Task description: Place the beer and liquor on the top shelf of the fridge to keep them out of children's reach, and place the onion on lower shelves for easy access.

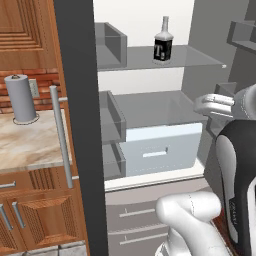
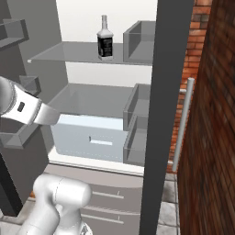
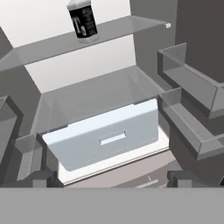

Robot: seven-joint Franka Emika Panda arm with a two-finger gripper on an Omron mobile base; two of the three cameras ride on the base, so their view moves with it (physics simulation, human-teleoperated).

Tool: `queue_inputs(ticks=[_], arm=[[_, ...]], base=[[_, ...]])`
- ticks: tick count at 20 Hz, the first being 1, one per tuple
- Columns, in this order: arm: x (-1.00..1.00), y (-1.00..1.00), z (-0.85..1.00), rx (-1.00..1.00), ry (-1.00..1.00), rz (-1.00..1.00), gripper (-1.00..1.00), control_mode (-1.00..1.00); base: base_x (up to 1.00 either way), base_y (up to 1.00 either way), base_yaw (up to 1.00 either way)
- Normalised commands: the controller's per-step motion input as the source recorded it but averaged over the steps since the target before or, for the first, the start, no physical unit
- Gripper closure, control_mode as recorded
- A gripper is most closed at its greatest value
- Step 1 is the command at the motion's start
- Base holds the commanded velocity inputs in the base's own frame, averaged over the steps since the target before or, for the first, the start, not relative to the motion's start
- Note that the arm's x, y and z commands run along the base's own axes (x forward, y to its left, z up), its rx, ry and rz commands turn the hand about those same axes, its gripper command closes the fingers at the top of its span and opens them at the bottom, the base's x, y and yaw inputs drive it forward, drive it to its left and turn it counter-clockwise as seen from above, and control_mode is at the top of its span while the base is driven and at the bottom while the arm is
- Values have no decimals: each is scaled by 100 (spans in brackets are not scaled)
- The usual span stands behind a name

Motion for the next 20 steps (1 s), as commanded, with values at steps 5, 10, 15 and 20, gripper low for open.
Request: queue_inputs(ticks=[5, 10, 15, 20], arm=[[-12, 0, 0, 0, 0, 0, -100, -100], [-8, 0, 0, 0, 0, 0, -100, 100], [0, 0, 0, 0, 0, 0, -100, 100], [0, 0, 0, 0, 0, 0, -100, 100]], base=[[0, 0, 0], [-27, 0, 0], [-73, 0, 3], [-68, 23, 5]])
